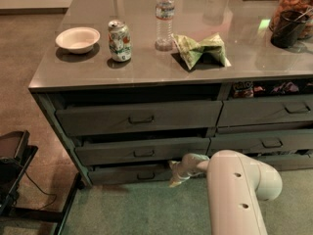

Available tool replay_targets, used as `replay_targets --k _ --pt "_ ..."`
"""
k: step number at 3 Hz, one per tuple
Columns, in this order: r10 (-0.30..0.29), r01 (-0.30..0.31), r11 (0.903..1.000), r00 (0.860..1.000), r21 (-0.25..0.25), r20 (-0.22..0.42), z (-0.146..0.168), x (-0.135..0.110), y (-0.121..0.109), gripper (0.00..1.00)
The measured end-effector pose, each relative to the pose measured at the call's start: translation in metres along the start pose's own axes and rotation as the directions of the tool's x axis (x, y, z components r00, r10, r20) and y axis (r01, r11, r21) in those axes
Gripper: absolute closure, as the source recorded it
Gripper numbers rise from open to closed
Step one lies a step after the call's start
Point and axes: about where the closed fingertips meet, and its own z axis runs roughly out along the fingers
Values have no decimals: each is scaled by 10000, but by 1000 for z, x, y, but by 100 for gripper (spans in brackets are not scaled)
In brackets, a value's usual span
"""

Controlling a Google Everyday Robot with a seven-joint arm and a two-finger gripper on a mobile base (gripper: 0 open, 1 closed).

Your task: Open bottom drawer

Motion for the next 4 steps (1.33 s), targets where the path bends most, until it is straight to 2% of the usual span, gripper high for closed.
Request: replay_targets --k 2,3,4 --pt "0 0 10000 10000 0 0 -7 -2 -4 87" --pt "0 0 10000 10000 0 0 -13 -5 -5 100" --pt "-1 1 10000 10000 -1 1 -15 -6 -6 100"
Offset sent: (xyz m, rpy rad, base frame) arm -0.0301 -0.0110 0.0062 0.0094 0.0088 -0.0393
